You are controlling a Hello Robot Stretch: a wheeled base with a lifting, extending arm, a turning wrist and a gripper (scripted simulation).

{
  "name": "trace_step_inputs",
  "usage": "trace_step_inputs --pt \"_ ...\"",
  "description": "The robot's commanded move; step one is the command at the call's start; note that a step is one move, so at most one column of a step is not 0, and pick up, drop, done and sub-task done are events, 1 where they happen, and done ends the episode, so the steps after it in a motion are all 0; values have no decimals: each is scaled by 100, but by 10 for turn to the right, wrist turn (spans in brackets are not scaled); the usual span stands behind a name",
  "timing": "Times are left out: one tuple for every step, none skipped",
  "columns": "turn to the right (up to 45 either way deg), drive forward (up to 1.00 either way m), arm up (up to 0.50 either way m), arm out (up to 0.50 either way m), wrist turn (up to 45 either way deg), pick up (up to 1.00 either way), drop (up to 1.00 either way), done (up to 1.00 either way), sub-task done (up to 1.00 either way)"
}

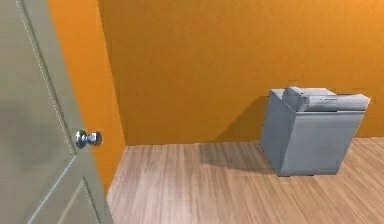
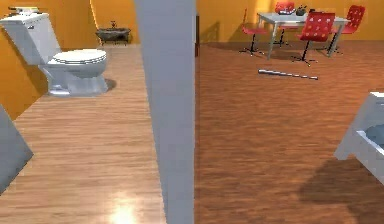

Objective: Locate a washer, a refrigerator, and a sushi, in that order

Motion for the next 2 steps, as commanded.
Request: trace_step_inputs --pt "90 0 0 0 0 0 0 0 0" --pt "0 100 0 0 0 0 0 0 0"
